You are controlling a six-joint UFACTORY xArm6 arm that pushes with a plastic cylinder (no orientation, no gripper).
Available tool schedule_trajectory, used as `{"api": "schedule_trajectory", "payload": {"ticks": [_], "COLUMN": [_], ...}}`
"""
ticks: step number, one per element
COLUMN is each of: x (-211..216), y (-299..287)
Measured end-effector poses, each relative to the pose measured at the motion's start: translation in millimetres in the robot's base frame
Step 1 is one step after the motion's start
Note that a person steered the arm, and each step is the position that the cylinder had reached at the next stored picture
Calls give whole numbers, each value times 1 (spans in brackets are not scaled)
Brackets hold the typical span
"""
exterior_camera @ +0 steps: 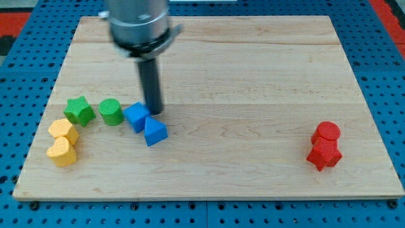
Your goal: Move the red circle towards the center right
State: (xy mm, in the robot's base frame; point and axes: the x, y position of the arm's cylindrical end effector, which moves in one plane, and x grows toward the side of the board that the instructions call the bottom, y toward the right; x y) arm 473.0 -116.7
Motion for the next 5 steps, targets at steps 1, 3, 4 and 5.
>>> {"api": "schedule_trajectory", "payload": {"ticks": [1,3,4,5], "x": [-8,40,48,29], "y": [4,42,3,33]}}
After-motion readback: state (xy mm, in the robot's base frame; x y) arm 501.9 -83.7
